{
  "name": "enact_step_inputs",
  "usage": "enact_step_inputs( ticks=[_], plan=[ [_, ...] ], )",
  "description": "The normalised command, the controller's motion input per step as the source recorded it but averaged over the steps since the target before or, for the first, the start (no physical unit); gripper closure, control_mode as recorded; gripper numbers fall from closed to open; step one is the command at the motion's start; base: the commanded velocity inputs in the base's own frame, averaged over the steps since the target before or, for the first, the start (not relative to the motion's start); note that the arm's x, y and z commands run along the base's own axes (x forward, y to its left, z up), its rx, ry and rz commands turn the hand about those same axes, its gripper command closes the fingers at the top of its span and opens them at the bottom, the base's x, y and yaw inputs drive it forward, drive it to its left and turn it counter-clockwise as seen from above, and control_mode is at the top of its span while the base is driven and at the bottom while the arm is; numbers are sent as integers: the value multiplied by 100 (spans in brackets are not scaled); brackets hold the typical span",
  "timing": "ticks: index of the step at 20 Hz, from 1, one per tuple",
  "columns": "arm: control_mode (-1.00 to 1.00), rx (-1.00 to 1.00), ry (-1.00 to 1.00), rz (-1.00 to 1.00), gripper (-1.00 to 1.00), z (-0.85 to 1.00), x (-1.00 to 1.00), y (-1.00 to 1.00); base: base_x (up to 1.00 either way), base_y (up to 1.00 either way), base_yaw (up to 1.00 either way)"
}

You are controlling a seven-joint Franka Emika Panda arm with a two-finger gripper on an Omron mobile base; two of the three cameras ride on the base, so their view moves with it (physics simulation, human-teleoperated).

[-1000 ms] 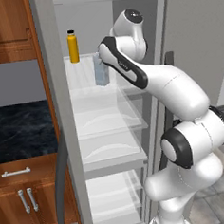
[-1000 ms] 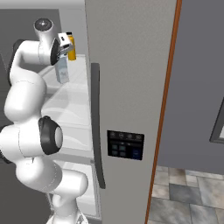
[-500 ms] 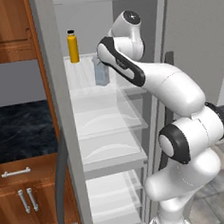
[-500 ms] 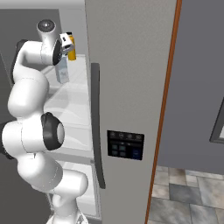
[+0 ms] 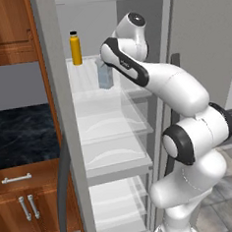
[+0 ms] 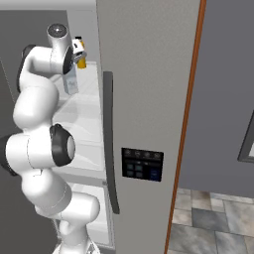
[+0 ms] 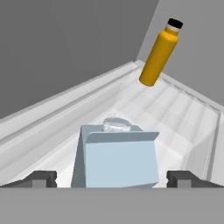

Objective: Take out the milk from the fridge and place it on the tray on the counter. Then take the sugar cube near the tray and place it in the tray.

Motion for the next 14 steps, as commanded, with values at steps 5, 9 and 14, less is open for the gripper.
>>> enact_step_inputs(
  ticks=[5, 9, 14],
  plan=[
    [-100, 0, 0, 1, -100, -9, 10, 2, 0, 0, 0],
    [-100, 0, 0, 0, -100, -5, 11, 5, 0, 0, 0],
    [-100, 0, 0, 0, -100, -9, 13, 8, 0, 0, 0]
  ],
)
